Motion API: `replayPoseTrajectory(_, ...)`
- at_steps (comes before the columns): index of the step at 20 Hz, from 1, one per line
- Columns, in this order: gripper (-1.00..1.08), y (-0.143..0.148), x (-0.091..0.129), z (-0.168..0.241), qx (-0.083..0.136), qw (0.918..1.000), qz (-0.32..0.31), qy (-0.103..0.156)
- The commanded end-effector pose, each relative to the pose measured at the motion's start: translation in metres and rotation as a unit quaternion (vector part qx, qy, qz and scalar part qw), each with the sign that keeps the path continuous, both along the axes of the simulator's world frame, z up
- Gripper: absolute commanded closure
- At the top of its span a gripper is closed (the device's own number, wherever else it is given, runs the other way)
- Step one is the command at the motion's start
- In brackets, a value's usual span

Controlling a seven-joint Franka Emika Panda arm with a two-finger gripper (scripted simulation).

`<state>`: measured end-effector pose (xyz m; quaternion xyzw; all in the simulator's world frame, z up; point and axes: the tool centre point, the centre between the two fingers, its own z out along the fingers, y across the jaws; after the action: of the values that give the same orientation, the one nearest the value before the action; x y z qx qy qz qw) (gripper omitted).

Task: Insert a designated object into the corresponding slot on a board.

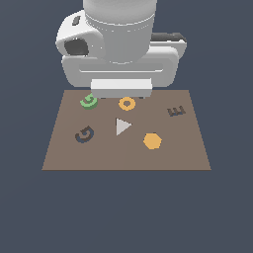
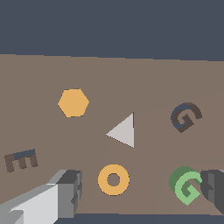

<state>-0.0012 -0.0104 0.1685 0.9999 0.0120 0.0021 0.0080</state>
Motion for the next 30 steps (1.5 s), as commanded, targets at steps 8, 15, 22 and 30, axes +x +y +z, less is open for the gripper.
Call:
replayPoseTrajectory(8, -0.92, -0.010, -0.002, -0.008, 0.000, 0.9996, -0.027, 0.000)
replayPoseTrajectory(15, -0.92, -0.039, -0.011, -0.031, 0.002, 0.9938, -0.111, 0.000)
replayPoseTrajectory(22, -0.92, -0.083, -0.036, -0.071, 0.004, 0.9691, -0.247, -0.001)
replayPoseTrajectory(30, -0.92, -0.114, -0.069, -0.106, 0.006, 0.9314, -0.364, -0.001)
